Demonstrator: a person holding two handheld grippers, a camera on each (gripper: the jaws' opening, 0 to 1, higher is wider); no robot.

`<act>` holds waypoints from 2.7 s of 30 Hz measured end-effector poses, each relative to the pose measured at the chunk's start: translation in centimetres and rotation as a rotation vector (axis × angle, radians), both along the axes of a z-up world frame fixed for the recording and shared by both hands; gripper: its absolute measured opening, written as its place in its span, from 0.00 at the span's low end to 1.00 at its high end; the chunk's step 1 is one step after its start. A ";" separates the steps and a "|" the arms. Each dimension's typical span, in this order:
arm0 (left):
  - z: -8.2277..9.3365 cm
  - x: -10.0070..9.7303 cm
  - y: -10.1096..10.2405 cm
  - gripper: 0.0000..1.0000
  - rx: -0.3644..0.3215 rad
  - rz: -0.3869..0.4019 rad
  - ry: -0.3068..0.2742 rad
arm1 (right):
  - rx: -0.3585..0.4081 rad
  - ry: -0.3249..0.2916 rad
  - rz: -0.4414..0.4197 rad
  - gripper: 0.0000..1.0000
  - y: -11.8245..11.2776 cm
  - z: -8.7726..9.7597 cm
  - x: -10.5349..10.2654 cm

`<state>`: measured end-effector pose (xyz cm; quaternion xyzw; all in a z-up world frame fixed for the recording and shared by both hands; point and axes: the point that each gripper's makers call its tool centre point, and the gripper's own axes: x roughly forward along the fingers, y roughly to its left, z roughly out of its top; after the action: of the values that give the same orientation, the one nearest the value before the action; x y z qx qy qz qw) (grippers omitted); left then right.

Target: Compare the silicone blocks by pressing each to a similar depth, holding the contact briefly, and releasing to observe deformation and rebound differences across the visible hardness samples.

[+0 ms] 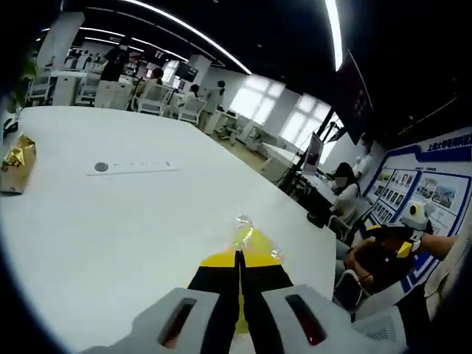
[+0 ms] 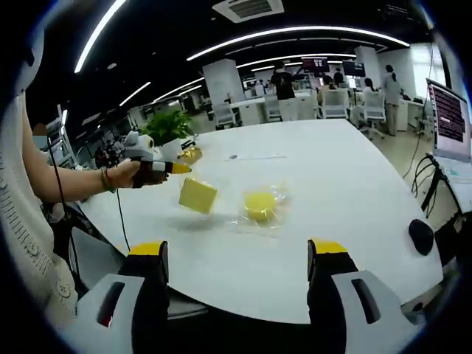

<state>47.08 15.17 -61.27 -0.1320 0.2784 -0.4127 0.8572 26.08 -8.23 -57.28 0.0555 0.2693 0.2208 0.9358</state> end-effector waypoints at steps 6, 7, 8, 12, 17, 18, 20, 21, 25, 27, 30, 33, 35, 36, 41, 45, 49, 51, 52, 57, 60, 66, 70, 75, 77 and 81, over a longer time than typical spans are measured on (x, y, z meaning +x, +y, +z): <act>-2.1 2.1 1.7 0.00 0.061 0.045 0.010 | -0.011 0.026 0.002 0.70 0.3 -0.7 -0.1; -2.5 2.3 2.0 0.00 0.073 0.053 0.016 | -0.010 0.028 0.000 0.70 0.4 -0.8 -0.1; -3.1 2.6 2.3 0.00 0.082 0.061 0.026 | -0.008 0.031 -0.001 0.70 0.5 -0.8 -0.1; -5.4 3.5 3.5 0.00 0.101 0.058 0.058 | 0.021 0.038 -0.004 0.70 0.7 -0.6 0.1; -8.1 4.1 4.7 0.00 0.164 0.053 0.094 | 0.010 0.035 0.004 0.69 0.8 -0.3 0.4; -8.5 4.2 4.9 0.00 0.176 0.049 0.096 | 0.009 0.035 0.004 0.69 0.7 -0.3 0.4; -9.2 4.4 5.1 0.00 0.200 0.040 0.096 | 0.009 0.039 0.005 0.68 0.7 -0.5 0.4; -9.4 4.5 5.2 0.00 0.203 0.038 0.097 | 0.008 0.041 0.004 0.68 0.7 -0.6 0.4; -10.5 4.4 5.4 0.00 0.241 0.033 0.113 | 0.040 0.042 -0.011 0.68 0.7 -0.4 0.8; -10.9 4.1 5.4 0.00 0.264 0.027 0.118 | 0.037 0.042 -0.012 0.68 0.7 -0.4 0.9; -10.3 4.0 5.1 0.00 0.249 0.040 0.116 | 0.030 0.047 -0.005 0.67 0.7 -0.6 0.9; -10.4 4.2 5.2 0.00 0.257 0.047 0.109 | 0.035 0.052 -0.007 0.67 0.6 -0.9 0.9; -10.2 4.3 5.1 0.00 0.259 0.057 0.102 | 0.039 0.051 -0.009 0.67 0.6 -0.8 0.9; -10.0 4.4 5.1 0.00 0.263 0.064 0.087 | 0.039 0.049 -0.009 0.67 0.7 -0.8 0.9; -9.4 4.3 5.7 0.14 0.309 0.102 0.051 | 0.037 0.032 0.002 0.67 1.0 -0.3 0.9; -8.5 3.4 6.1 0.25 0.326 0.111 0.034 | 0.036 0.023 0.017 0.67 1.3 -0.2 0.8; -6.9 1.5 6.2 0.31 0.324 0.118 0.007 | 0.048 0.006 0.038 0.67 1.7 0.1 0.8; -6.1 0.3 6.3 0.33 0.331 0.113 -0.015 | 0.051 -0.003 0.050 0.67 1.9 0.3 0.9; -5.9 0.1 6.3 0.34 0.332 0.114 -0.018 | 0.052 -0.010 0.061 0.67 2.1 0.4 1.0; -3.4 -3.8 5.8 0.39 0.308 0.111 -0.064 | 0.062 -0.031 0.101 0.67 2.9 0.6 1.0; -2.1 -6.1 5.7 0.41 0.302 0.116 -0.088 | 0.070 -0.047 0.127 0.67 3.4 0.7 1.0; -0.1 -10.8 5.1 0.46 0.258 0.111 -0.112 | 0.088 -0.073 0.176 0.66 3.9 0.5 1.0; 1.0 -13.6 5.0 0.51 0.240 0.124 -0.129 | 0.124 -0.077 0.185 0.65 3.8 0.3 1.1; 1.8 -15.9 5.5 0.55 0.233 0.159 -0.146 | 0.133 -0.069 0.218 0.66 3.9 -0.3 0.9; 2.1 -16.6 5.7 0.57 0.227 0.177 -0.145 | 0.146 -0.062 0.232 0.68 3.9 -0.4 0.7; 2.5 -17.7 6.0 0.59 0.209 0.211 -0.149 | 0.156 -0.050 0.265 0.71 4.2 -0.6 0.2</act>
<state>29.42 21.19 -58.73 -0.0397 0.2399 -0.2977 0.9232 26.29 -4.03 -57.92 0.0865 0.2329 0.3637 0.8978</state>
